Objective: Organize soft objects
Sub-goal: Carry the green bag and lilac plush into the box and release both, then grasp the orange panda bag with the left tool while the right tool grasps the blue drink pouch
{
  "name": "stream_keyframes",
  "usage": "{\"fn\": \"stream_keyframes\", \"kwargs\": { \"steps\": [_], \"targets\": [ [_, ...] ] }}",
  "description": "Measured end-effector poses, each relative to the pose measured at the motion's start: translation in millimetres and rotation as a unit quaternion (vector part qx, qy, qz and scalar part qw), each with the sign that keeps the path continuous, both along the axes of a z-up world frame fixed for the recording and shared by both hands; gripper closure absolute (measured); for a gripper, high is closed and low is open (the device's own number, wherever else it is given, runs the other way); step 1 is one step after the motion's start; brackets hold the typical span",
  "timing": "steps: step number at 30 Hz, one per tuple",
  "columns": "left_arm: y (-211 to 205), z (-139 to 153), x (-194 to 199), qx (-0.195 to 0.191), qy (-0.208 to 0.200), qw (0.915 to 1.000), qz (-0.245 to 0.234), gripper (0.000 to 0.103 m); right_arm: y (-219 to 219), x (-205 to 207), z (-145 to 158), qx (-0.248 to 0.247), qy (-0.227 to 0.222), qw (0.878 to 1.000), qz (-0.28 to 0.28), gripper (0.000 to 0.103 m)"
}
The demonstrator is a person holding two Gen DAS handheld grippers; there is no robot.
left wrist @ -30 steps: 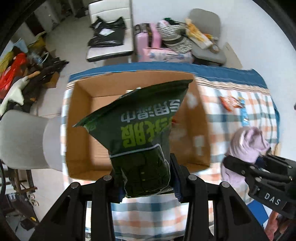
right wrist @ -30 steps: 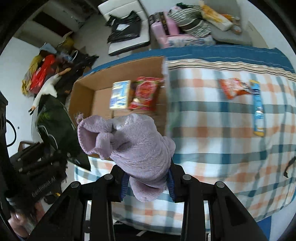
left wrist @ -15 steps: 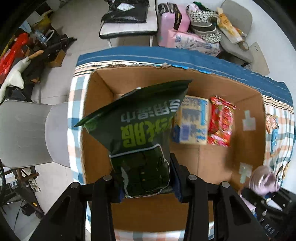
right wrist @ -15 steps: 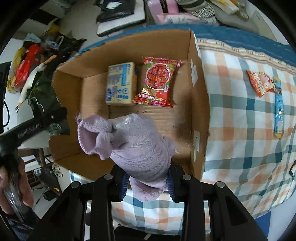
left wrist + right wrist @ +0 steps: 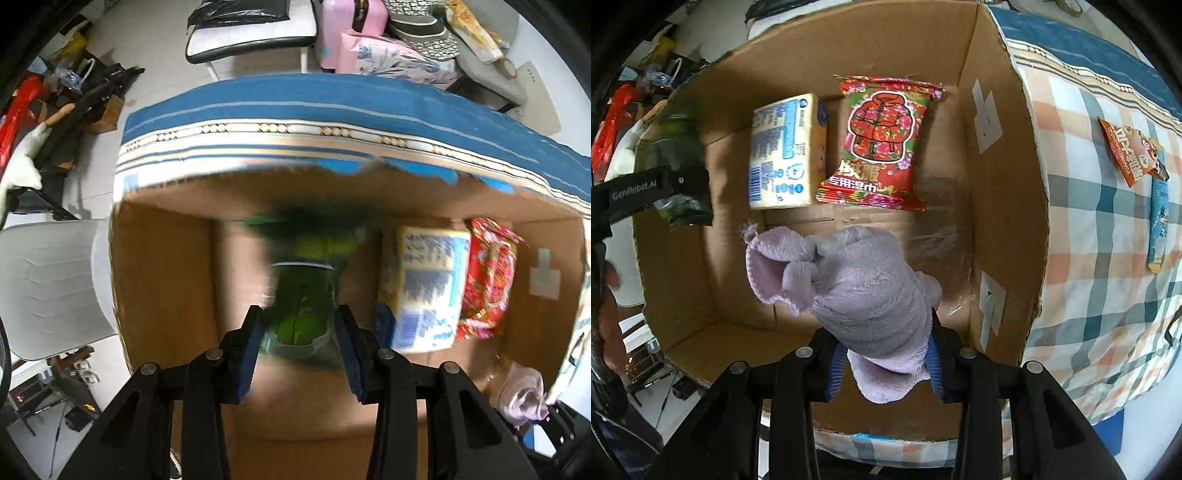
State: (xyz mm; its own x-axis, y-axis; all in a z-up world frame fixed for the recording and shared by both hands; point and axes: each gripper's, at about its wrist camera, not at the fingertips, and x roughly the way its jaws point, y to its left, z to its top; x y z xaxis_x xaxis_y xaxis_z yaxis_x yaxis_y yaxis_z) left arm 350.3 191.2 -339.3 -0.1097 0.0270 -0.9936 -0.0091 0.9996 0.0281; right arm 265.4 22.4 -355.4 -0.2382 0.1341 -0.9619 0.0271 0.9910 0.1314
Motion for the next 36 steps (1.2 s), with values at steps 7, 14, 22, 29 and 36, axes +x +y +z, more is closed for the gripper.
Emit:
{"fn": "stream_keyframes", "kwargs": {
  "steps": [7,14,22,29,36],
  "targets": [
    [3,8,3,-0.020,-0.006,0.9996,0.018,0.060,-1,4,8,0.004,-0.012,1.000,-0.005,0.022],
    [10,39,-16,-0.028,-0.037,0.9987,0.022,0.054,2,5,26,-0.002,-0.033,0.999,0.011,0.011],
    [11,83,-79,-0.038,-0.093,0.9942,0.039,0.016,2,-13,58,-0.040,-0.085,0.995,0.031,0.005],
    [9,122,-132,-0.025,-0.140,0.9883,0.056,0.009,-2,-40,99,-0.047,-0.141,0.988,0.038,0.003],
    [0,158,-176,-0.026,-0.173,0.9827,0.061,0.009,1,-73,145,-0.038,-0.190,0.980,0.047,0.003]
  ]
}}
